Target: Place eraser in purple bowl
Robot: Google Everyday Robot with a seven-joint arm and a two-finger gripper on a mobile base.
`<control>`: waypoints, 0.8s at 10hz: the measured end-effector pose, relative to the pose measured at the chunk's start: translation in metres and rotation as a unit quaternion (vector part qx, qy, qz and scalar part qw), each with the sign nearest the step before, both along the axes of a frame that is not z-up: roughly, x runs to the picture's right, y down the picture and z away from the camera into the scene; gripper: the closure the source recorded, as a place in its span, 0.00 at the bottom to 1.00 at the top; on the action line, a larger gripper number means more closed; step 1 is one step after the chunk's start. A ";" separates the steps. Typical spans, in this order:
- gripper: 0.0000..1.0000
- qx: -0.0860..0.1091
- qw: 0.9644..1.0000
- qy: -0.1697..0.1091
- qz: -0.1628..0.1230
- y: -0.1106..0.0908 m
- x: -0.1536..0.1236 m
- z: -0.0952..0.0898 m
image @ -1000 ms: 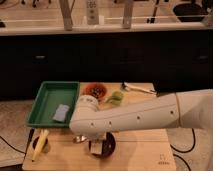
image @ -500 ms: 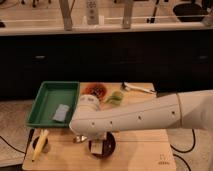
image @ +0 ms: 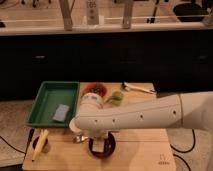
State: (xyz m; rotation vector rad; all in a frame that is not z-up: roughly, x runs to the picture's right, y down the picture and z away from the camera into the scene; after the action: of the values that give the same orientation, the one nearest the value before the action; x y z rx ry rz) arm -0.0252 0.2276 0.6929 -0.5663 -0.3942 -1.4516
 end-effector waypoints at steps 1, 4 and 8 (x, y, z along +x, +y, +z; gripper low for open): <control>0.37 -0.001 1.000 0.000 0.001 -0.001 -0.001 0.003; 0.20 -0.006 1.000 0.010 0.002 -0.003 0.002 0.009; 0.20 -0.014 1.000 0.020 0.003 -0.001 0.005 0.015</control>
State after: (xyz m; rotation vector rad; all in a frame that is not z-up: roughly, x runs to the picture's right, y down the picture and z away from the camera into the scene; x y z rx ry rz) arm -0.0198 0.2262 0.7076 -0.6147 -0.3851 -1.4281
